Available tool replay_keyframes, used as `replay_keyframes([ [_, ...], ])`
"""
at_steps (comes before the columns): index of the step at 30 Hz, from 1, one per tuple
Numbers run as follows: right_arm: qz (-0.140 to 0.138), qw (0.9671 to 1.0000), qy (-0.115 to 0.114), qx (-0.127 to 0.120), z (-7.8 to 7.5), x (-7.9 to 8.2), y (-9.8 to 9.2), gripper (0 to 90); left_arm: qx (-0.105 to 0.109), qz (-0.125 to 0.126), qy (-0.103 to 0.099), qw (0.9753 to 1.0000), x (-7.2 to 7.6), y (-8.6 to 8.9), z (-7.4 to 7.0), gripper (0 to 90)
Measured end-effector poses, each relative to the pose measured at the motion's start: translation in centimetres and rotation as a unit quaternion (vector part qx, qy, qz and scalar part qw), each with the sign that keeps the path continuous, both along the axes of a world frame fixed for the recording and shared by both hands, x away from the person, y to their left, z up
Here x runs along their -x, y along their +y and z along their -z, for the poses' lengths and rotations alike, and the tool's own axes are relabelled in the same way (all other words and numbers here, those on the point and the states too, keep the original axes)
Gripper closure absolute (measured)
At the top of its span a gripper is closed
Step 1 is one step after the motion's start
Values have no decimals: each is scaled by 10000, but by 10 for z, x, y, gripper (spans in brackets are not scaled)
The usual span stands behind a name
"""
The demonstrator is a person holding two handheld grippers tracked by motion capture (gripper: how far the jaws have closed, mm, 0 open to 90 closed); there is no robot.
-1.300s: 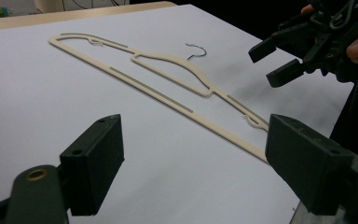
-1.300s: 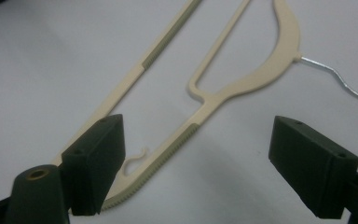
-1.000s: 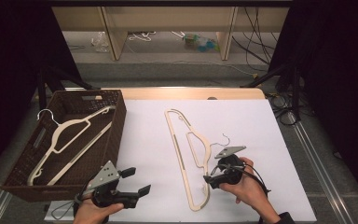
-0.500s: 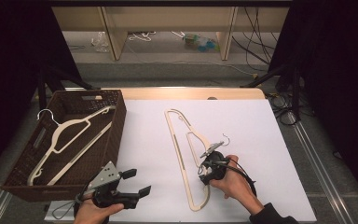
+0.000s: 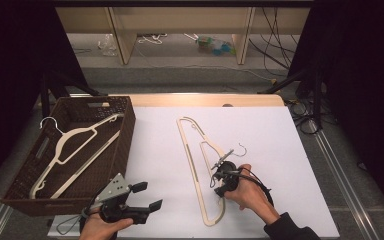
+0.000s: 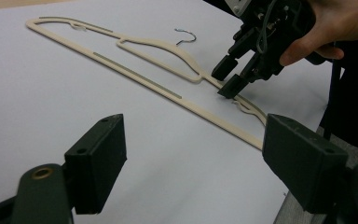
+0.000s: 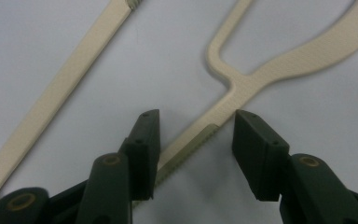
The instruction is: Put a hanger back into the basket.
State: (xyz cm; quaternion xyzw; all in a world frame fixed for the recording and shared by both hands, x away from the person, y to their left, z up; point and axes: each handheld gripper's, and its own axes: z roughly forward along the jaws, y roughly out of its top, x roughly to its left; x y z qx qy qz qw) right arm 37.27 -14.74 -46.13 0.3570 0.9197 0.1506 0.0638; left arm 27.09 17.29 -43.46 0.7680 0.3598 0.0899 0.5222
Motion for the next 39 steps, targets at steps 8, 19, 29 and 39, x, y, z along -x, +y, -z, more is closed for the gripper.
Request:
replay_keyframes([
  [8,36,9999,140,14,-2,-1,-4,608,4,-10,11,10000,0,1,0,224],
  [19,257,9984,418,275,-3,0,1,577,17,-29,31,10000,0,1,1,237],
  [29,-98,9978,548,348,-5,-6,-7,660,43,-44,20,10000,0,2,0,238],
  [39,-272,9957,743,472,-8,-11,-22,742,57,-26,29,10000,-1,2,2,243],
])
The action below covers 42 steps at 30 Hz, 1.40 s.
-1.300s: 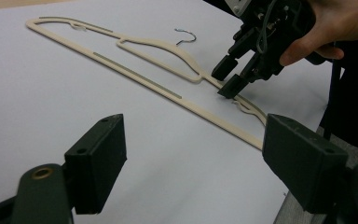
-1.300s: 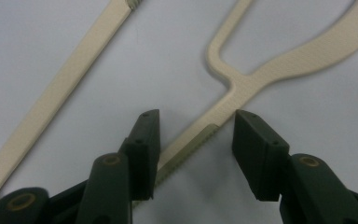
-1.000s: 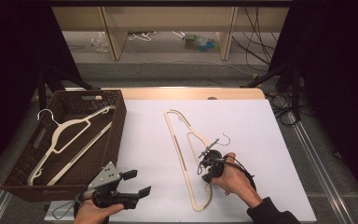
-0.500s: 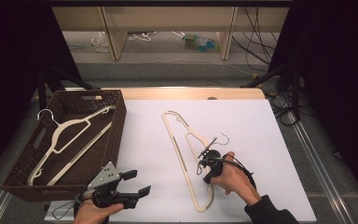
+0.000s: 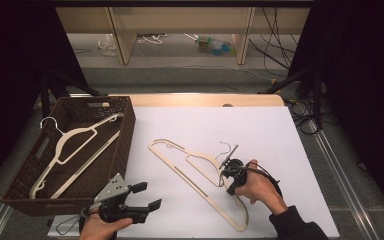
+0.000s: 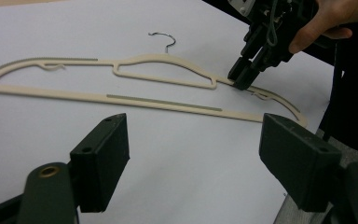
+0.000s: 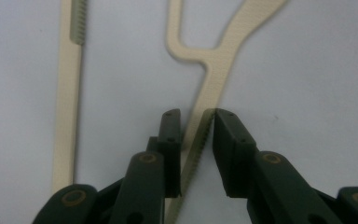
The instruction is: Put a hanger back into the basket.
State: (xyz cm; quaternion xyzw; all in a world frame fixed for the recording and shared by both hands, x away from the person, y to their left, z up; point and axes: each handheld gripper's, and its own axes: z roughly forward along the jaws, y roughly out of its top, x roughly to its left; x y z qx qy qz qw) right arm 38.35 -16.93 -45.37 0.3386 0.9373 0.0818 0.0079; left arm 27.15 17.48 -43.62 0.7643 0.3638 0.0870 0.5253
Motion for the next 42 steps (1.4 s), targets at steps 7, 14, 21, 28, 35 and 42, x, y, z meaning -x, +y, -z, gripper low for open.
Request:
replay_keyframes([
  [7,-72,9996,39,257,-2,-2,-8,766,-14,-13,-5,10000,0,0,0,247],
  [14,224,9995,102,177,0,-3,-9,742,-22,-9,9,10000,0,-1,1,248],
  [21,227,9994,124,213,0,-4,-8,773,-28,-15,3,10000,-1,-1,1,250],
  [28,-24,9994,-117,318,-5,-4,-10,791,-43,-57,-5,10000,-9,-3,-1,248],
  [35,-223,9986,-327,346,-13,-2,-10,798,-233,-63,-73,9997,-31,-18,-1,248],
  [42,-402,9969,-560,388,-23,3,-9,798,-611,-97,-190,9979,-63,-37,5,249],
])
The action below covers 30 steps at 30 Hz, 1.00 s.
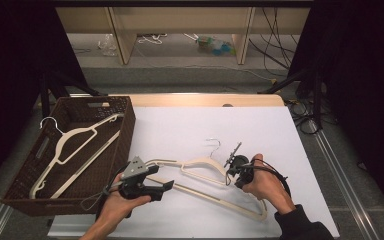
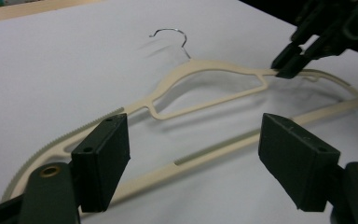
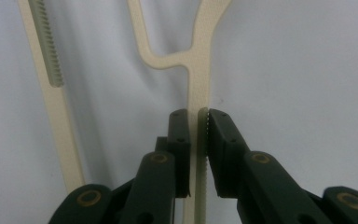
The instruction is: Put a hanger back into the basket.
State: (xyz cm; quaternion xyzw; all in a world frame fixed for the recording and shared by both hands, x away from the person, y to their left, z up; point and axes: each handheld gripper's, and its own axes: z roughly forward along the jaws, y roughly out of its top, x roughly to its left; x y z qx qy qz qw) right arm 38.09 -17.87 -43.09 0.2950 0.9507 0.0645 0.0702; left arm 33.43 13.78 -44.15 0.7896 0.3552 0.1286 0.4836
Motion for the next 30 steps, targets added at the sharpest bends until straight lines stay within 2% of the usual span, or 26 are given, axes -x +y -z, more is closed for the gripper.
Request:
replay_keyframes([
  [1,-45,10000,-47,7,-2,2,0,798,-174,41,-42,9998,-12,-6,3,249],
  [2,-17,10000,-64,5,-4,3,1,798,-204,113,46,9997,-20,-9,5,246],
  [4,-75,9999,-88,-8,-5,3,1,798,-200,47,76,9998,-25,-12,7,245],
  [5,-65,9999,-136,1,-6,4,1,798,-304,27,66,9995,-33,-16,10,249],
  [6,-99,9999,-136,5,-7,4,1,798,-304,27,66,9995,-33,-16,10,250],
  [7,-100,9999,-134,2,-8,5,1,798,-504,89,65,9987,-42,-21,11,255],
  [11,-185,9996,-229,-18,-13,7,2,797,-691,253,115,9972,-54,-31,13,259],
  [16,-192,9994,-271,-14,-16,10,4,797,-837,375,183,9956,-68,-42,15,265],
  [18,-222,9993,-296,-3,-17,11,4,797,-819,425,262,9954,-74,-46,16,267],
  [22,-309,9990,-328,-23,-19,12,6,797,-919,565,367,9935,-82,-52,17,278],
  [25,-333,9988,-349,-31,-20,13,7,797,-1027,716,492,9909,-88,-56,20,284],
  [26,-305,9989,-342,-21,-20,13,7,797,-995,783,548,9904,-91,-57,21,288],
  [28,-337,9988,-343,-36,-21,14,7,797,-998,775,577,9903,-93,-60,22,307],
  [29,-380,9986,-369,-42,-22,14,7,797,-1055,828,601,9891,-94,-62,22,311],
  [30,-380,9986,-369,-42,-22,14,7,797,-1055,828,601,9891,-94,-62,22,324],
])
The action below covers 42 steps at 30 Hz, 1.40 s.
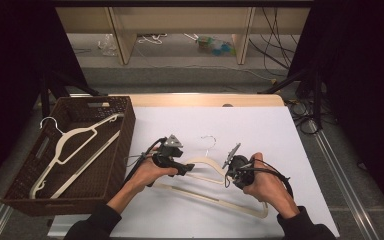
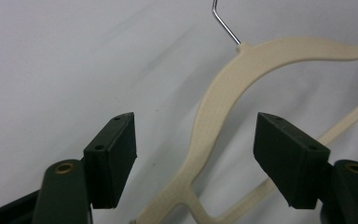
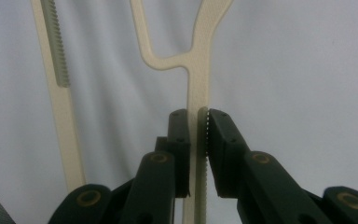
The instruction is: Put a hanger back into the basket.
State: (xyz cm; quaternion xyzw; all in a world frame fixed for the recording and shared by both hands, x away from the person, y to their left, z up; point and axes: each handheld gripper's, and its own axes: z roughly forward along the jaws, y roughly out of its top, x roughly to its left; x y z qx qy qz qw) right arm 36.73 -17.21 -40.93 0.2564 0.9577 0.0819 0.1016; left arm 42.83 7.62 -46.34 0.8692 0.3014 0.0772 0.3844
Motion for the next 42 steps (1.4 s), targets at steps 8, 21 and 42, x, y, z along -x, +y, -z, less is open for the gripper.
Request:
replay_keyframes([
  [8,-25,10000,-3,-16,-1,1,1,797,-198,300,241,9991,-9,0,3,408],
  [21,-136,9999,-36,-48,-2,1,1,797,57,577,454,9973,-10,-8,5,630],
  [42,-451,9987,19,-250,-4,3,-7,805,377,986,817,9910,8,10,-24,746],
])
